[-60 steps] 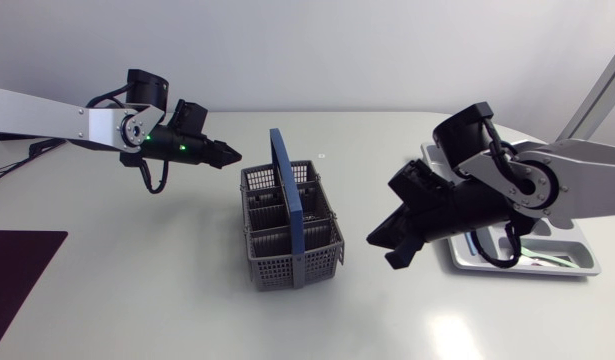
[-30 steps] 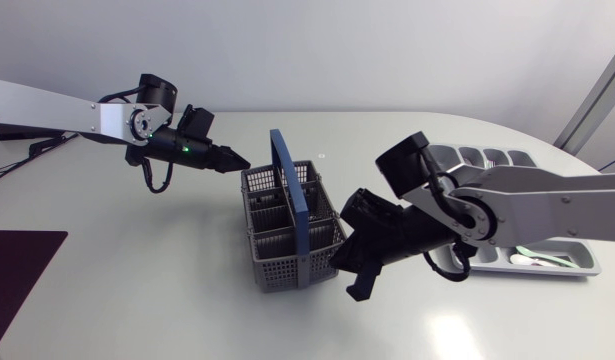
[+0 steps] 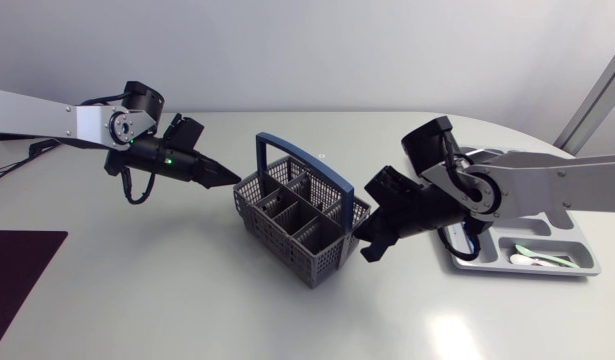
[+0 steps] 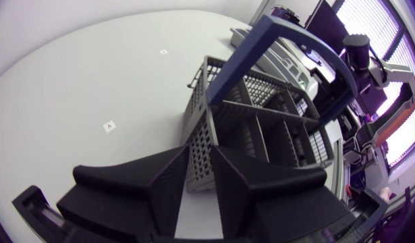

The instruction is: Unload the cutlery basket into the drawer organizer.

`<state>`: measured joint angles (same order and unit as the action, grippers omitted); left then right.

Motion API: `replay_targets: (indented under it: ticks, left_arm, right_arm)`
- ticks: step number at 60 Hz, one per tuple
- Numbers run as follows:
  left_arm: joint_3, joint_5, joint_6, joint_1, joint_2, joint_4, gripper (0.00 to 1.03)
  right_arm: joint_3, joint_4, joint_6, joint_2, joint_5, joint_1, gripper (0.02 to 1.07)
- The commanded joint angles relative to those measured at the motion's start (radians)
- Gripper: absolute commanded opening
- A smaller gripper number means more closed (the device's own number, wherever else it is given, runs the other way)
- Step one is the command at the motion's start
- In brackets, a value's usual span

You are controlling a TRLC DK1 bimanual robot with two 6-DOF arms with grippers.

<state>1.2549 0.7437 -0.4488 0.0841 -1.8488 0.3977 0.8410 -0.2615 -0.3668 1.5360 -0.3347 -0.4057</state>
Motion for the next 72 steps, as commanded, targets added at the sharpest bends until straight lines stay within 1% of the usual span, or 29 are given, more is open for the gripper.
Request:
replay_targets:
  ticks: [1,9,19,25,33,43,48,55,63,72]
  left_arm:
    - [-0.098,0.022,-0.053,0.016,0.022,0.073,0.29]
    - [-0.180,0.023,-0.094,0.014,0.099,0.107,0.29]
    - [-0.265,0.023,-0.120,0.013,0.177,0.118,0.29]
    - [-0.307,0.023,-0.136,-0.014,0.241,0.122,0.29]
    - [-0.345,0.023,-0.151,-0.066,0.324,0.122,0.29]
    - [-0.399,0.022,-0.156,-0.061,0.388,0.118,0.29]
    - [-0.411,0.022,-0.151,-0.047,0.392,0.113,0.29]
    - [-0.427,0.020,-0.145,-0.027,0.387,0.101,0.29]
    - [-0.431,0.019,-0.143,-0.023,0.388,0.101,0.29]
    - [-0.433,0.019,-0.143,-0.027,0.384,0.084,0.29]
  right_arm:
    - [0.050,0.044,0.019,0.033,-0.004,0.015,0.15]
    - [0.081,0.050,0.023,0.062,-0.006,0.036,0.15]
    - [0.148,0.047,0.040,0.108,-0.004,0.061,0.15]
    - [0.168,0.047,0.046,0.125,0.000,0.068,0.15]
    - [0.136,0.041,0.048,0.096,0.016,0.100,0.15]
    - [0.064,0.038,0.046,0.041,0.016,0.120,0.15]
    - [0.026,0.038,0.052,0.013,0.014,0.093,0.15]
    - [0.015,0.039,0.069,-0.002,0.019,0.053,0.15]
    - [0.040,0.041,0.091,0.007,0.039,0.005,0.15]
    - [0.089,0.042,0.111,0.049,0.059,-0.015,0.15]
